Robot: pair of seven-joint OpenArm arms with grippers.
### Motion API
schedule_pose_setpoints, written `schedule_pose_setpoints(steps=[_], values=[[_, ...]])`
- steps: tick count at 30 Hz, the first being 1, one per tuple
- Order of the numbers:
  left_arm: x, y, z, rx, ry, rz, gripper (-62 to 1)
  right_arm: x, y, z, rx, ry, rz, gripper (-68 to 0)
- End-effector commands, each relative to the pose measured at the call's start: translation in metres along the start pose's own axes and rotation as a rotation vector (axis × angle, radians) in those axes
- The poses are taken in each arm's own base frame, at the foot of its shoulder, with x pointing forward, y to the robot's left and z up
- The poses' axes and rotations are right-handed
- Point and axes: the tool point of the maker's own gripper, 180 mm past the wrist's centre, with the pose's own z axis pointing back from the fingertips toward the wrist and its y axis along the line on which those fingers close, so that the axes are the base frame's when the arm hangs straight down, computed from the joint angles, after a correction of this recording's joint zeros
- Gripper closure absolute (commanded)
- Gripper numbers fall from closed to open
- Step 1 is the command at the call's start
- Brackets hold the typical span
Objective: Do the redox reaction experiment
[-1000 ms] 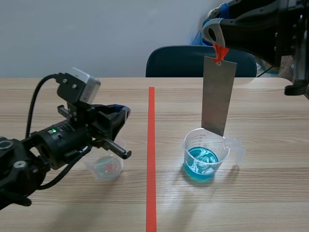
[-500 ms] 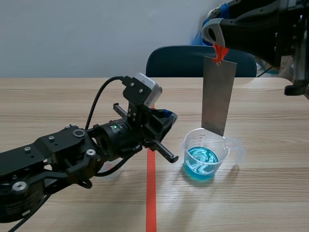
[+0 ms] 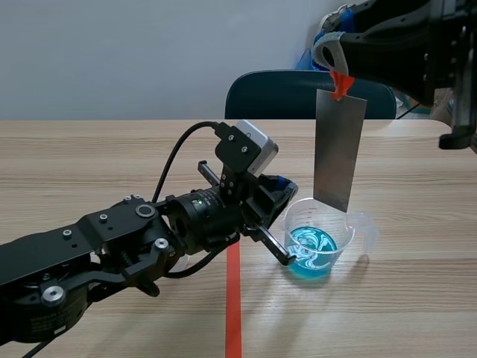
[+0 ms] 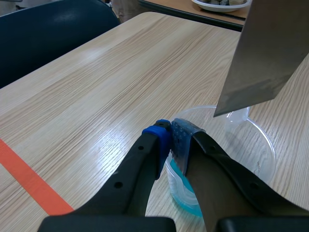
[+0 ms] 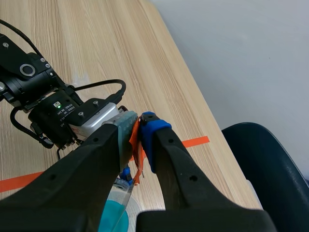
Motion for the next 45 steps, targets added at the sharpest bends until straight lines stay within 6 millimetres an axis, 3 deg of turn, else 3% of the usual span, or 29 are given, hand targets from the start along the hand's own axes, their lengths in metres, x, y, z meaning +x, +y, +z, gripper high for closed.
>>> schedule_pose_setpoints(steps=[1,12,18,23,28,33,39,45], values=[[0.012,0.002,-0.002,0.003,-0.038,0.004,-2.9,0.005,0.0,0.0,0.004,-0.023,-0.002,-0.6],[0.008,0.017,0.008,0.053,-0.033,0.003,-2.7,0.005,0.0,0.0,0.004,-0.023,-0.002,-0.6],[0.012,0.028,0.035,0.099,-0.048,0.007,-2.7,0.005,0.0,0.0,0.004,-0.023,-0.002,-0.6],[0.012,0.038,0.071,0.159,-0.038,0.0,-3.6,0.005,0.0,0.0,0.004,-0.023,-0.002,-0.6],[0.012,0.053,0.117,0.277,-0.021,0.017,-13.0,0.005,0.0,0.0,0.004,-0.023,-0.002,-0.6],[0.02,0.057,0.161,0.355,-0.041,0.039,-21.3,0.005,0.0,0.0,0.004,-0.023,-0.002,-0.6],[0.02,0.059,0.202,0.437,-0.035,0.041,-46.9,0.005,0.0,0.0,0.004,-0.023,-0.002,-0.6],[0.011,0.052,0.23,0.479,-0.021,0.06,-56.1,0.005,0.0,0.0,0.004,-0.023,-0.002,-0.6]])
